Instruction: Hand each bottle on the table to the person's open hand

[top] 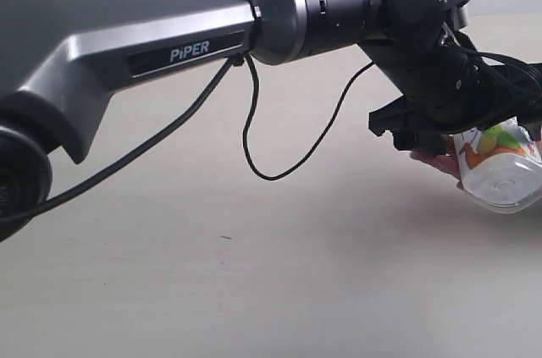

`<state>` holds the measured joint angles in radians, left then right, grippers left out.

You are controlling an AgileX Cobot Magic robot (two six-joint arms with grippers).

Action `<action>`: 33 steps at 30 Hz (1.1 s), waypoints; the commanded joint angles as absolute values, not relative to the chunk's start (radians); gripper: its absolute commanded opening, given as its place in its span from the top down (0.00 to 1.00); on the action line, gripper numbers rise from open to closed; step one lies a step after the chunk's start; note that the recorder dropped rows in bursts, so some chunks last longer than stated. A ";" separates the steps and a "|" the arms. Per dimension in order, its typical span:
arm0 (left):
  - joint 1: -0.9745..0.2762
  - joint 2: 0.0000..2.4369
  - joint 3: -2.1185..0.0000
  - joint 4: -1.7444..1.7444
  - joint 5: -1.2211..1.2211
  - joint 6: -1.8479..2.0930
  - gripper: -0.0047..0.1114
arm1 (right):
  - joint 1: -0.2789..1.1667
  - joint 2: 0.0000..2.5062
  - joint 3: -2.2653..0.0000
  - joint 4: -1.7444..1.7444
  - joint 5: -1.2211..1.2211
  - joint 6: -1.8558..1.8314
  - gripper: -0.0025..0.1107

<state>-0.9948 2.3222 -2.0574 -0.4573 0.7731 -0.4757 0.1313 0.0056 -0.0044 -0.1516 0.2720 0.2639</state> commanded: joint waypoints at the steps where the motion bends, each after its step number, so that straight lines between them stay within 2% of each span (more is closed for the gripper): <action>1: -0.998 2.284 -2.061 -0.428 0.774 -0.468 0.24 | 0.133 0.000 0.000 -0.156 0.264 0.264 0.98; 11: -0.998 2.199 -2.061 -0.407 0.790 -0.351 0.24 | 0.133 0.000 0.000 -0.156 0.264 0.264 0.98; 14: -0.998 2.164 -2.061 -0.379 0.821 -0.287 0.27 | 0.133 0.000 0.000 -0.156 0.264 0.264 0.98; 16: -0.998 2.143 -2.061 -0.336 0.854 -0.264 0.34 | 0.133 0.000 0.000 -0.156 0.264 0.264 0.98; 18: -0.998 2.121 -2.061 -0.282 0.893 -0.264 0.48 | 0.133 0.000 0.000 -0.156 0.264 0.264 0.98; 23: -0.998 2.083 -2.061 -0.186 0.999 -0.260 0.96 | 0.133 0.000 0.000 -0.156 0.264 0.264 0.98; 28: -1.002 2.042 -2.043 -0.114 1.021 -0.239 0.96 | 0.133 0.000 0.000 -0.156 0.264 0.264 0.98; 33: -1.039 1.944 -1.922 0.012 0.948 -0.209 0.96 | 0.133 0.000 0.000 -0.156 0.264 0.264 0.98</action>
